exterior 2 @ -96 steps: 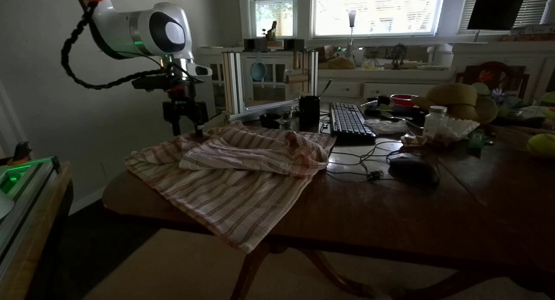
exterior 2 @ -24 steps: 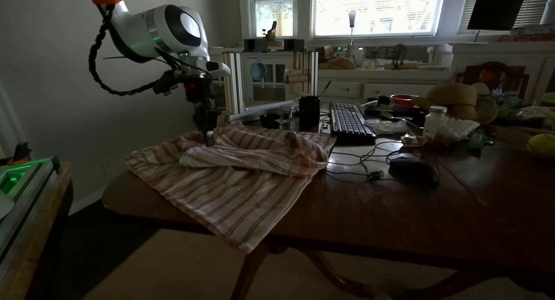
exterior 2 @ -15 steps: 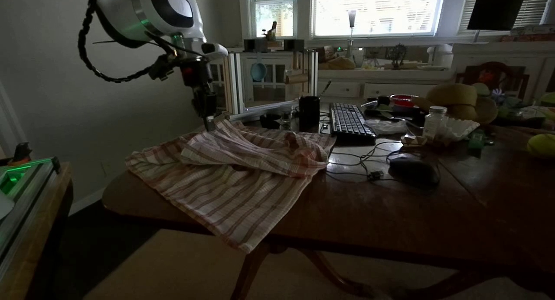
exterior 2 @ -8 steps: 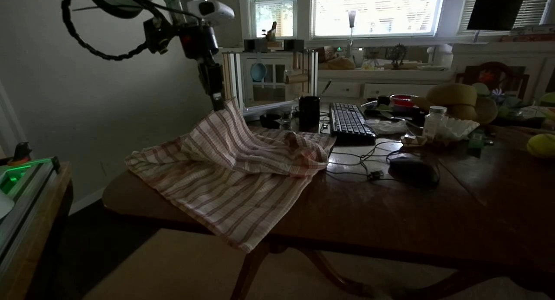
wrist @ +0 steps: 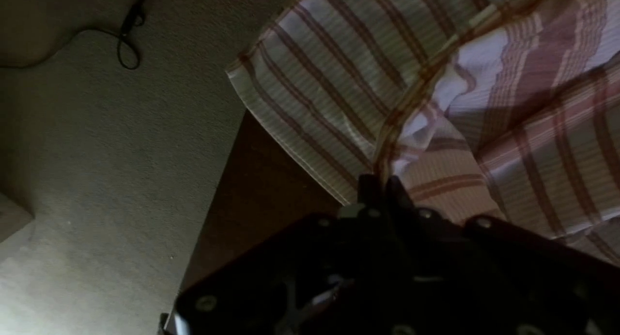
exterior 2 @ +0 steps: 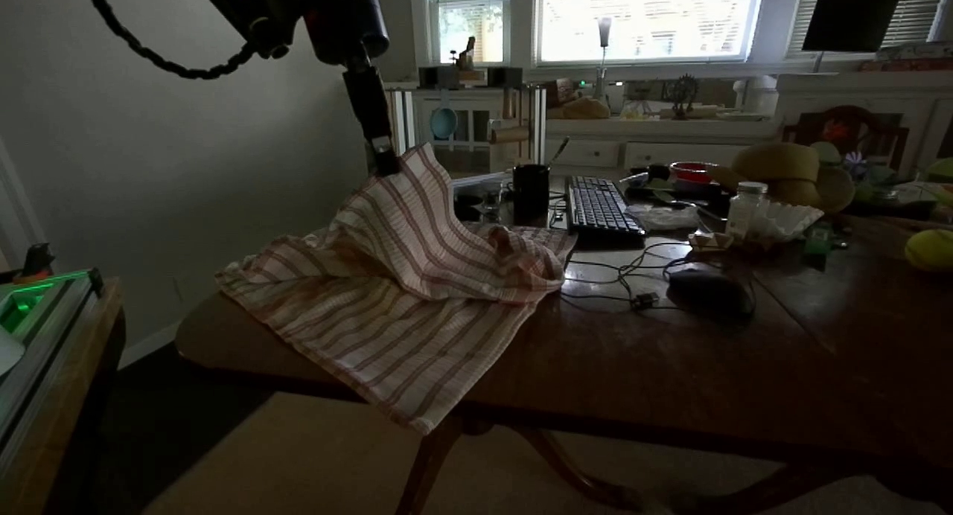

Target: Unfold the cloth

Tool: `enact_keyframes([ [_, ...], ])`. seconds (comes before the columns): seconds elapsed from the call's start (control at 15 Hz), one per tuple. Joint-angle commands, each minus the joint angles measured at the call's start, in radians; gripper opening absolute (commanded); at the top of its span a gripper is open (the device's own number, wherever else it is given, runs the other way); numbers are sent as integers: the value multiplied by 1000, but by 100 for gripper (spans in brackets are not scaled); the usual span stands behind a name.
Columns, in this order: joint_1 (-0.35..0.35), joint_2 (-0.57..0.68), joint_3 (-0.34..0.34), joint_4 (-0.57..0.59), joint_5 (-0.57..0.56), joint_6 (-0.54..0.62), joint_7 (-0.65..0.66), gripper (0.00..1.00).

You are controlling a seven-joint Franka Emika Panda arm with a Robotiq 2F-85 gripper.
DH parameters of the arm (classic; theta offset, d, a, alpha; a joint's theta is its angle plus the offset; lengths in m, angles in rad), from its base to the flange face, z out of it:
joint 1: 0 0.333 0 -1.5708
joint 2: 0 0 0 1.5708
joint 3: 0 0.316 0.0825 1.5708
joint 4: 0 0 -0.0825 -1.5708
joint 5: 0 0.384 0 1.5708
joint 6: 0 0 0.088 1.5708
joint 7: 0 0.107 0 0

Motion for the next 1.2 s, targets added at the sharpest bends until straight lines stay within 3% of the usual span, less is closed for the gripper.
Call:
enact_keyframes([
  [0.0,-68,-62,-15,-65,28,-18,-12,1],
  [0.33,-169,-72,-52,-103,13,-5,-5,1],
  [0.6,-242,-4,-71,-72,-20,22,14,1],
  [0.93,-270,78,-96,-71,-24,60,12,1],
  [1.0,-270,98,-100,-71,-27,74,20,7],
  [1.07,-271,115,-101,-72,-35,82,32,32],
  [1.13,-267,127,-104,-72,-41,88,36,32],
])
